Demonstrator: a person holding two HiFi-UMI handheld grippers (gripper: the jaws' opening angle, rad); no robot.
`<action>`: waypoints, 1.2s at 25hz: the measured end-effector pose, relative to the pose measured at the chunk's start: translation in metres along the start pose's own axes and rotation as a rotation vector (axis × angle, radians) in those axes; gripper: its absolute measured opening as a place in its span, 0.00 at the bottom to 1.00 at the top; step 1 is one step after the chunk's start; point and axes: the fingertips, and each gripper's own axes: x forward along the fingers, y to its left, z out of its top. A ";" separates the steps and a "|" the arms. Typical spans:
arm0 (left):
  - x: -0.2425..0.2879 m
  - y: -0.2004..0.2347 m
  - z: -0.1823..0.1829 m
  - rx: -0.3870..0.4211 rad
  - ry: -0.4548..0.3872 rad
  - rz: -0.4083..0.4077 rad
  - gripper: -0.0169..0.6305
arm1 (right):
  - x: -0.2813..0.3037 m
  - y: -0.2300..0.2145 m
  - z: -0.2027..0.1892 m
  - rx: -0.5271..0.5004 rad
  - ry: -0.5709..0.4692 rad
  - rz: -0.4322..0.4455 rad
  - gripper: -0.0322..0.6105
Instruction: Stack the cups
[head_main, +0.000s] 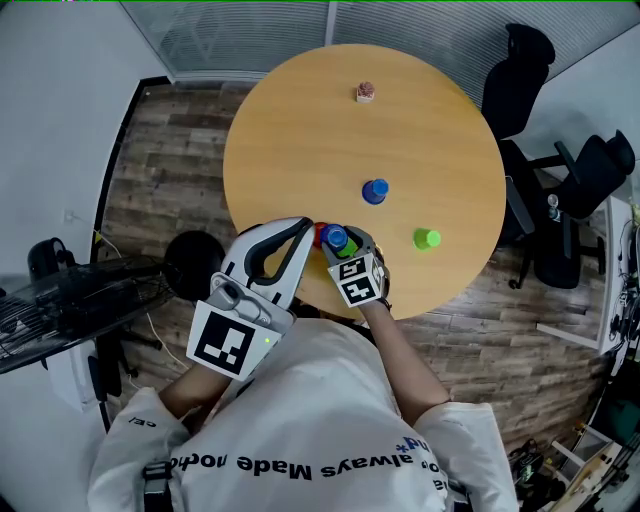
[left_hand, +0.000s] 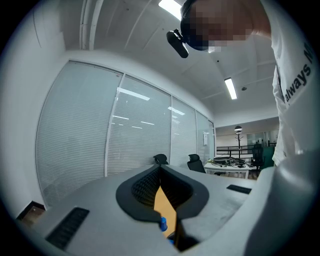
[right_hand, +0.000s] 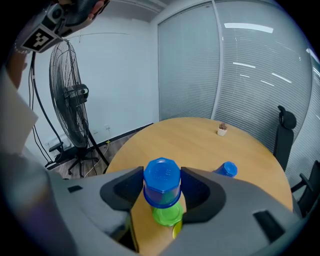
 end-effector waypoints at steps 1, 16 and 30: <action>0.000 0.000 0.000 0.000 0.000 0.000 0.06 | 0.001 0.001 -0.001 0.001 0.001 0.002 0.43; 0.011 -0.010 0.003 0.004 -0.010 -0.042 0.06 | -0.063 -0.038 0.041 0.119 -0.191 -0.072 0.46; 0.042 -0.027 0.003 0.007 -0.001 -0.096 0.06 | -0.091 -0.157 -0.038 0.231 -0.112 -0.300 0.46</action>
